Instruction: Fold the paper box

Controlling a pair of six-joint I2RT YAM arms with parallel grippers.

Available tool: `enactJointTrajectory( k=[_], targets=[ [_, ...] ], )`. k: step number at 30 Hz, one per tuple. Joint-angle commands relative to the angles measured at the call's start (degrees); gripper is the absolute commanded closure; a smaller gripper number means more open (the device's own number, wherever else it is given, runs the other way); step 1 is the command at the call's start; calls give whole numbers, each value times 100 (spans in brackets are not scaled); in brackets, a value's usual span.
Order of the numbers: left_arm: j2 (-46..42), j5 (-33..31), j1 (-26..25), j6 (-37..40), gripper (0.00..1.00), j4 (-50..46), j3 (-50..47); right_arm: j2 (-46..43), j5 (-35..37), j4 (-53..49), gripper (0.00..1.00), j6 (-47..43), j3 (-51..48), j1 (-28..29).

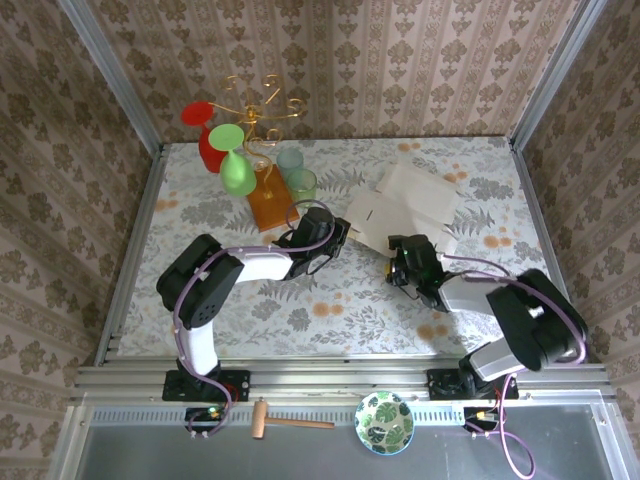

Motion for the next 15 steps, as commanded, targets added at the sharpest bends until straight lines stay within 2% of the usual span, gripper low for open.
enactJointTrajectory(
  k=[1,5,8,9,11,14,15],
  targets=[
    [-199,-36,-61,-79,100,-23,30,275,303,849,45,16,101,16],
    [-289,-84,-61,-52,100,-102,-18,-89,368,320,65,-39,129,17],
    [-467,-143,-17,26,100,-262,-105,-969,520,-1145,80,-210,322,2],
    [-560,-140,9,74,95,-365,-124,-1223,574,-1679,85,-292,425,-12],
    [-804,-8,116,285,72,-727,-107,-1661,624,-2803,95,-482,719,-93],
    [-1270,217,266,803,44,-1610,43,-2068,531,-4067,99,-879,1206,-376],
    [-1438,197,295,985,39,-1892,90,-2126,457,-4444,100,-1030,1384,-501]
  ],
)
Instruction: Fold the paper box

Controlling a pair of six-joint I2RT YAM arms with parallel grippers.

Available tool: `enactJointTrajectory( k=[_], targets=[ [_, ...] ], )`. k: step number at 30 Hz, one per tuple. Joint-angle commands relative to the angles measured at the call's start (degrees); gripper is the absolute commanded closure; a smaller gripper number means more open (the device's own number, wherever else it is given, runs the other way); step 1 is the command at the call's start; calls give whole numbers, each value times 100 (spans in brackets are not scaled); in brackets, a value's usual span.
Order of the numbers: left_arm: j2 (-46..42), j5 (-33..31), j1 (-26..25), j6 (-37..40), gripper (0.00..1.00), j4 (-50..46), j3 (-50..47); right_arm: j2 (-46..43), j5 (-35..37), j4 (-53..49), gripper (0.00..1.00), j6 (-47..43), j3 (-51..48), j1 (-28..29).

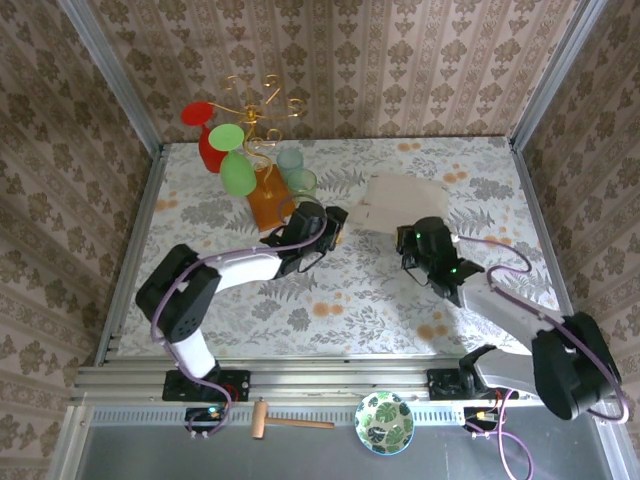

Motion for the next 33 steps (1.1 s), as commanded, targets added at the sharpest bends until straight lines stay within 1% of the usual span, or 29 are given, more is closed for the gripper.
enactJointTrajectory(
  k=[1,2,4,7,9,10,13,15,16,17,19,21,23,26,27,29,33],
  targets=[
    [-684,41,169,781,36,-1285,241,-217,58,-2366,100,-760,669,-412],
    [-886,-49,192,1016,35,-1639,322,-220,-59,-2784,100,-1001,988,-549],
    [-1212,-304,247,1596,35,-2260,561,-232,-210,-3324,100,-1445,1545,-737],
    [-1540,-728,356,2459,36,-3296,1072,-235,-133,-4544,100,-2152,2783,-759],
    [-1658,-925,464,2866,36,-3790,1367,-92,-83,-5433,100,-2351,3650,-731],
    [-1714,-973,534,2990,37,-3915,1434,37,-57,-6150,100,-2308,4215,-719],
    [-1910,-1049,748,3090,39,-4231,1566,368,-199,-7623,100,-1696,5491,-629],
    [-1938,-993,892,3113,39,-4589,1775,600,-400,-8520,100,-942,6140,-497],
    [-1938,-950,953,3150,40,-4796,1914,722,-643,-8805,100,-626,6369,-460],
    [-1938,-898,999,3204,40,-4981,2053,892,-986,-9057,100,-341,6608,-451],
    [-1933,-815,1070,3236,41,-5302,2295,1190,-1384,-9284,100,-18,7058,-444],
    [-1914,-619,1148,3197,42,-5594,2471,1848,-1740,-9402,100,74,7627,-501],
    [-1854,-345,1227,3126,43,-5828,2592,2530,-1930,-9680,100,-81,8409,-606],
    [-1728,-43,1252,3254,43,-6124,2802,3971,-2021,-10645,100,-540,10220,-891],
    [-1675,55,1252,3333,44,-6203,2856,4376,-2096,-10812,100,-707,10623,-979],
    [-1590,229,1285,3407,44,-6341,2937,4932,-2396,-10816,100,-721,10751,-1125],
    [-1461,601,1316,3626,45,-6318,2984,5820,-2212,-10815,100,-766,11128,-1362]
  ],
)
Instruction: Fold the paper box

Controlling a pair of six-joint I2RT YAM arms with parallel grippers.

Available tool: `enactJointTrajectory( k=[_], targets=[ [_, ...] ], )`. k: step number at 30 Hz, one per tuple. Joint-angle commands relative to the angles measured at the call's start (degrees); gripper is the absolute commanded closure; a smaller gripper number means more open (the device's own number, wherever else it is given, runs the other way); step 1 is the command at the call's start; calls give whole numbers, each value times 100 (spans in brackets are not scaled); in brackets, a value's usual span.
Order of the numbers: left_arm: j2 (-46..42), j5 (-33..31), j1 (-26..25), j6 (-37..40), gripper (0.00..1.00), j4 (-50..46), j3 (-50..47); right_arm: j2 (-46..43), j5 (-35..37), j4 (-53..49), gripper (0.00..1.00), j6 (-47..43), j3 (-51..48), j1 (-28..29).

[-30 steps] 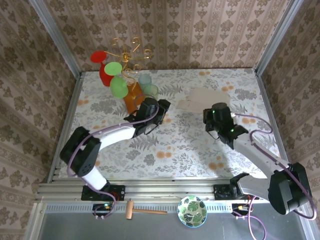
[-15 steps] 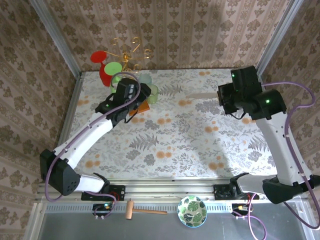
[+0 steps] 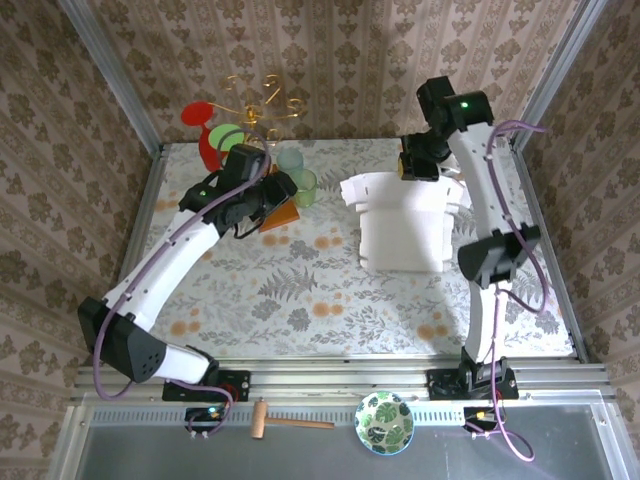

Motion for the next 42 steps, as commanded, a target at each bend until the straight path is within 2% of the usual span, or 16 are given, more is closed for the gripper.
enactJointTrajectory(
  k=[1,4,10,14,18,21,26,30,35,42],
  targets=[
    [156,463,48,464,45,-363,254,529,-158,-1386,100,-114,279,-178],
    [335,550,-3,1090,44,-313,516,887,-46,-1357,100,-283,437,-247],
    [1043,530,-374,2995,37,169,964,1118,-149,-1163,100,-822,300,-240],
    [1390,772,-518,3764,35,1233,754,1038,-27,-888,100,-1193,100,-256],
    [1830,901,-516,4152,35,1654,888,1014,11,-751,100,-1727,-34,-266],
    [2128,1212,-533,4259,34,1827,1070,905,-197,-276,100,-2111,-485,-270],
    [2340,1294,-521,3899,35,1656,1258,714,-250,425,100,-2691,-935,-292],
    [2199,1492,-566,3755,35,1867,1017,493,-483,1060,100,-2990,-1491,-336],
    [2140,1450,-784,4593,35,1984,886,255,-685,1589,100,-3034,-2221,-363],
    [2492,807,-1182,6323,32,1943,924,137,-646,1763,100,-3284,-2501,-354]
  ],
)
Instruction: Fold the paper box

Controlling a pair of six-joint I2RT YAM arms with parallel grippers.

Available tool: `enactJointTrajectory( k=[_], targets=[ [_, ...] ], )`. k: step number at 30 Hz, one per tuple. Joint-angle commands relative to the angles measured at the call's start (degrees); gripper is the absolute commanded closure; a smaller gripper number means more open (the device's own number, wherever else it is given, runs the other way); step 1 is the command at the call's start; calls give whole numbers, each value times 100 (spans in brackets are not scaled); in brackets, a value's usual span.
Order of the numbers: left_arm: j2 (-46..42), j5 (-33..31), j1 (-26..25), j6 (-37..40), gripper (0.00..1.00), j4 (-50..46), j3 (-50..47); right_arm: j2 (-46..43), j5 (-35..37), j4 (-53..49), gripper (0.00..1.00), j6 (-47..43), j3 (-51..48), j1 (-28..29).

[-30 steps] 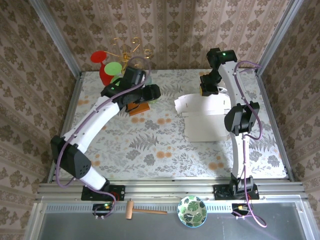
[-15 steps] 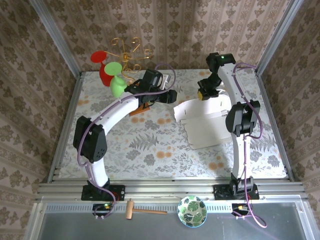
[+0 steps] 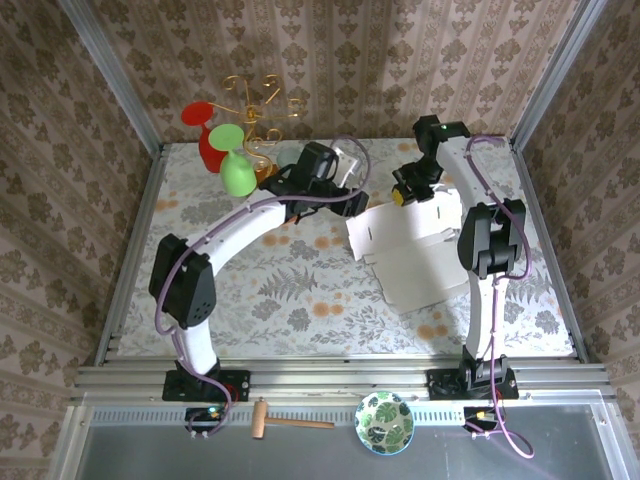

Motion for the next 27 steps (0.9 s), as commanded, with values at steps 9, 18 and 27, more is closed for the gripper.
enactJointTrajectory(
  k=[9,18,27],
  targets=[
    [583,-1226,-435,1921,30,400,54,-492,-88,493,100,-662,-499,-4],
    [-298,-533,236,-538,35,966,-563,-1417,-905,3140,100,-586,-2256,-80],
    [-407,516,426,-4041,57,577,-471,-1881,-1366,4647,100,-211,-3320,-162]
  ],
)
